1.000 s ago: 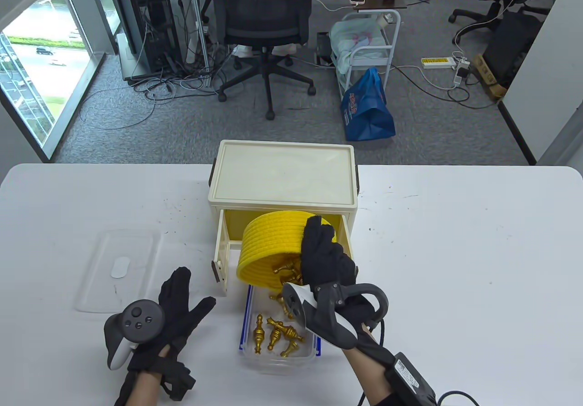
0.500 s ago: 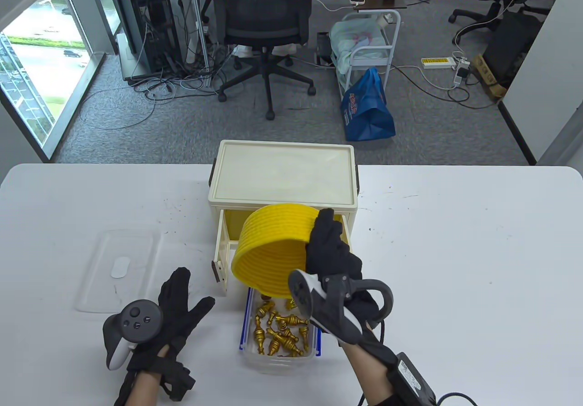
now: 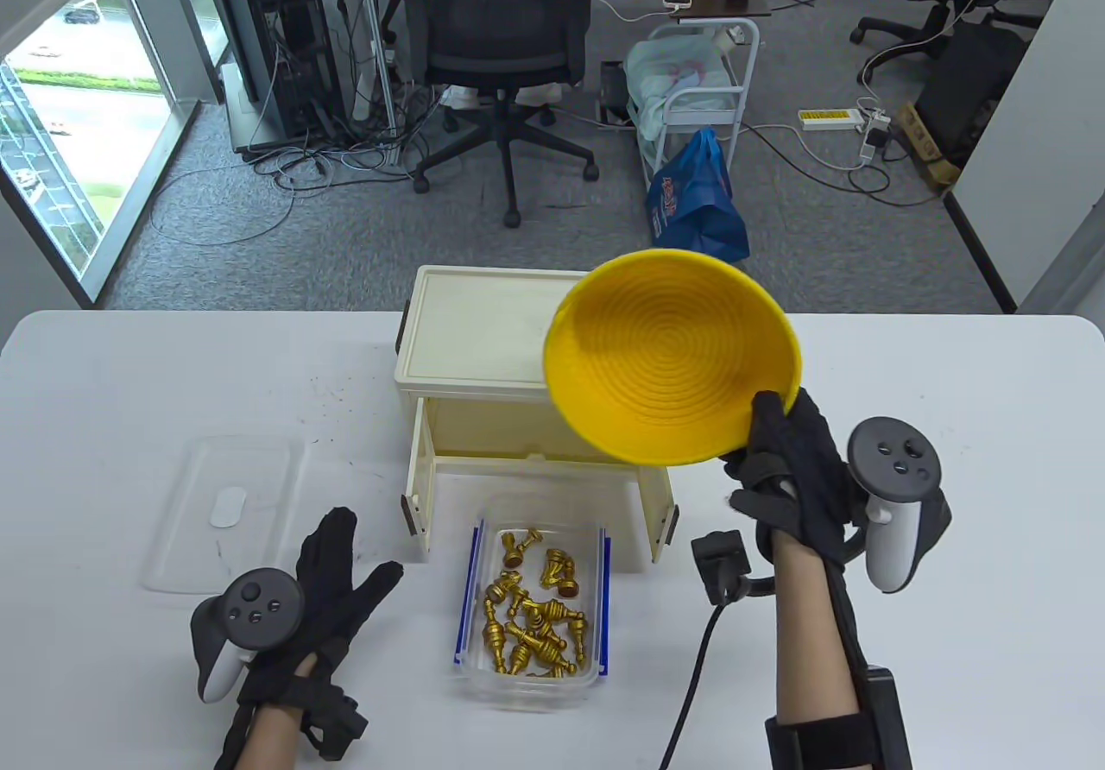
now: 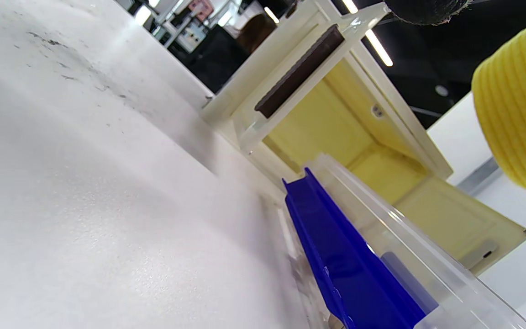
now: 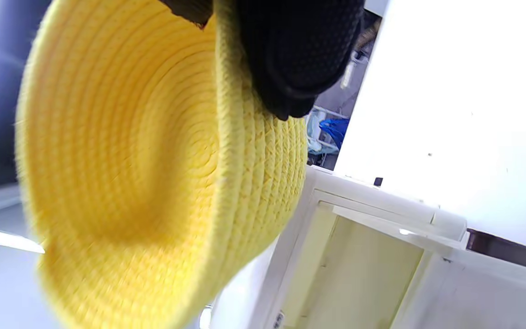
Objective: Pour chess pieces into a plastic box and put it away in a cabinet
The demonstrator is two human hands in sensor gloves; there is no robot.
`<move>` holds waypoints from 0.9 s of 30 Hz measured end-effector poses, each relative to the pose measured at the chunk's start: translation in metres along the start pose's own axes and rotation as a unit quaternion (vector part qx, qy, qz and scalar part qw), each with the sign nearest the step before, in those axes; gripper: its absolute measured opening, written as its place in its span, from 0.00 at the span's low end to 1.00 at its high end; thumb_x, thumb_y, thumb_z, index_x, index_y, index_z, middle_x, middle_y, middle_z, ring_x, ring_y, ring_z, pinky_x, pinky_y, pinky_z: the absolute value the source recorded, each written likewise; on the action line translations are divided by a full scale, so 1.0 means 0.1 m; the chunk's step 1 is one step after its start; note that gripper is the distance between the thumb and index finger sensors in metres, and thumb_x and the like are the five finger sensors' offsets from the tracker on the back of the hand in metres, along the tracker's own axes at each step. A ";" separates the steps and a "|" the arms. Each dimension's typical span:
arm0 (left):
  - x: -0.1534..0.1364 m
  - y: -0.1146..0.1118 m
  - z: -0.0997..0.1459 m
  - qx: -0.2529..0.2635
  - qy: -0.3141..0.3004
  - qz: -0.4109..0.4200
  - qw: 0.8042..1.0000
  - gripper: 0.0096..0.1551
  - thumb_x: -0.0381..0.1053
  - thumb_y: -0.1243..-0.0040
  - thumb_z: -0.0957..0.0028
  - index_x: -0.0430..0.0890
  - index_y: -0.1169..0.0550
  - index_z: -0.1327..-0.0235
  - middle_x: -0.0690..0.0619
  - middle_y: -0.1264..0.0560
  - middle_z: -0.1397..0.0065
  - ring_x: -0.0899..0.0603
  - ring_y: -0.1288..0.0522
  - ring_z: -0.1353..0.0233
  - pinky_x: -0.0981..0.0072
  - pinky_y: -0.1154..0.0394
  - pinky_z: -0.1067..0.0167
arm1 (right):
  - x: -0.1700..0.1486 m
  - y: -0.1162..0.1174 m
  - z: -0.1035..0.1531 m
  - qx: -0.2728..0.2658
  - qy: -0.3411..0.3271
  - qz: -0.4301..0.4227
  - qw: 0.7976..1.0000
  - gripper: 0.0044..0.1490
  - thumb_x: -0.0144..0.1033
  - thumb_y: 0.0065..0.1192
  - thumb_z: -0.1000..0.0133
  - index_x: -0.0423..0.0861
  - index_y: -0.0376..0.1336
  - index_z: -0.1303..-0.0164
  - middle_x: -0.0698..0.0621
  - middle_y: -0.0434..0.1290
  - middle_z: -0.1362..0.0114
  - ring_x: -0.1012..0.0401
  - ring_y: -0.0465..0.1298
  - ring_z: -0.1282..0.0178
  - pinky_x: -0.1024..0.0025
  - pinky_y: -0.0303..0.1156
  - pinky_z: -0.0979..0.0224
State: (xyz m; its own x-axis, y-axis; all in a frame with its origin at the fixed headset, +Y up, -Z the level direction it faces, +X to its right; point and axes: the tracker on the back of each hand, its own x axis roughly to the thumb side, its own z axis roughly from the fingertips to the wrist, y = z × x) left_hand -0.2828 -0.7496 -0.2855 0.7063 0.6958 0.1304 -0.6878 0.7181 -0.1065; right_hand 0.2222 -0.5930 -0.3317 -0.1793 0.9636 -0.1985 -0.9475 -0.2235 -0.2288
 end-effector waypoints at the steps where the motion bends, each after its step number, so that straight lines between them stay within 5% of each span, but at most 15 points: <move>1: 0.00 0.00 0.00 0.001 0.000 -0.002 1.000 0.63 0.73 0.56 0.33 0.32 0.56 0.04 0.26 0.54 0.07 0.16 0.55 0.16 0.23 0.48 0.25 | -0.07 -0.04 -0.04 0.001 0.008 -0.015 1.000 0.38 0.37 0.52 0.29 0.25 0.49 0.20 0.26 0.70 0.35 0.48 0.83 0.51 0.66 0.80 0.49; 8: -0.01 -0.01 0.00 0.003 0.005 -0.023 1.000 0.63 0.73 0.56 0.33 0.32 0.56 0.04 0.26 0.54 0.07 0.16 0.54 0.16 0.23 0.48 0.25 | -0.71 -0.30 -0.40 -0.015 0.083 -0.133 0.988 0.40 0.38 0.49 0.27 0.21 0.45 0.21 0.24 0.68 0.36 0.49 0.83 0.48 0.67 0.80 0.47; 16: -0.04 -0.02 -0.02 0.000 0.022 -0.055 0.998 0.62 0.73 0.56 0.33 0.32 0.56 0.04 0.26 0.53 0.07 0.16 0.54 0.16 0.23 0.48 0.25 | -1.32 -0.48 -0.80 -0.067 0.170 -0.111 0.977 0.41 0.39 0.48 0.26 0.21 0.44 0.21 0.25 0.68 0.36 0.50 0.83 0.47 0.68 0.80 0.46; 27: -0.03 -0.07 -0.06 -0.012 0.031 -0.092 0.995 0.62 0.73 0.56 0.33 0.32 0.56 0.04 0.26 0.53 0.07 0.16 0.54 0.16 0.23 0.48 0.25 | -1.72 -0.55 -1.10 -0.080 0.219 -0.097 0.968 0.42 0.40 0.45 0.25 0.20 0.42 0.21 0.24 0.66 0.35 0.50 0.82 0.45 0.68 0.80 0.44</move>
State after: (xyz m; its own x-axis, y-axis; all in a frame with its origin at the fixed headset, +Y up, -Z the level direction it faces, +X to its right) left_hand -0.2789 -0.7569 -0.2910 0.8290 0.5521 0.0896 -0.5427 0.8327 -0.1098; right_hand 0.3345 -0.7631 -0.3900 0.1601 0.8423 -0.5147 -0.8926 -0.0991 -0.4397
